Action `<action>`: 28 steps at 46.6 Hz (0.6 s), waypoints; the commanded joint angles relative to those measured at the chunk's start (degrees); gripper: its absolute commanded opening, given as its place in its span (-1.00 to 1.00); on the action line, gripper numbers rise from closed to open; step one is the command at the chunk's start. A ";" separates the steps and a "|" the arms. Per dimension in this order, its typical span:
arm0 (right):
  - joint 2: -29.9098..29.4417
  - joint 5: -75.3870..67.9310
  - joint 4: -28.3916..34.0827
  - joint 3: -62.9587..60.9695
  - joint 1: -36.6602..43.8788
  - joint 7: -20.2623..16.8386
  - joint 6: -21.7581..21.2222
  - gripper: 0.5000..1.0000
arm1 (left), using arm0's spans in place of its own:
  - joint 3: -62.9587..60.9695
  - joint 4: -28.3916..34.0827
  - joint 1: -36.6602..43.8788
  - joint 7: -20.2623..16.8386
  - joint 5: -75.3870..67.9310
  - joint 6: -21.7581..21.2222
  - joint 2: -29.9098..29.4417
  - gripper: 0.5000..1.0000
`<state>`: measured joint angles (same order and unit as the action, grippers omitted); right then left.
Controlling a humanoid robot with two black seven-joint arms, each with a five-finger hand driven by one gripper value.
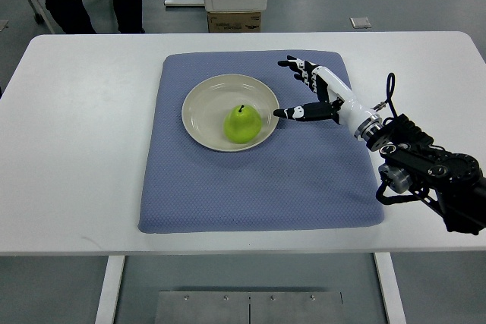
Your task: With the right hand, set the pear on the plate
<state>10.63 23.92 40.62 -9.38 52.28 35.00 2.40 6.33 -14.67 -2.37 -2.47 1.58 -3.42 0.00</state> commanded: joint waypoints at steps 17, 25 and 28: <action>-1.84 -0.01 -4.76 -21.20 -3.94 -5.20 0.14 1.00 | 0.00 -0.01 0.00 0.01 0.00 0.00 0.00 1.00; -4.39 -0.01 -6.60 -28.05 -4.91 -8.19 0.14 1.00 | 0.00 -0.01 0.00 0.01 0.00 0.00 0.00 1.00; -4.92 -0.01 -7.04 -30.42 -5.26 -9.33 0.14 1.00 | 0.00 -0.01 0.00 0.01 0.00 0.00 0.00 1.00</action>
<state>6.23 23.88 33.98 -37.73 47.33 26.63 2.55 6.32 -14.68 -2.37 -2.46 1.58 -3.43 0.00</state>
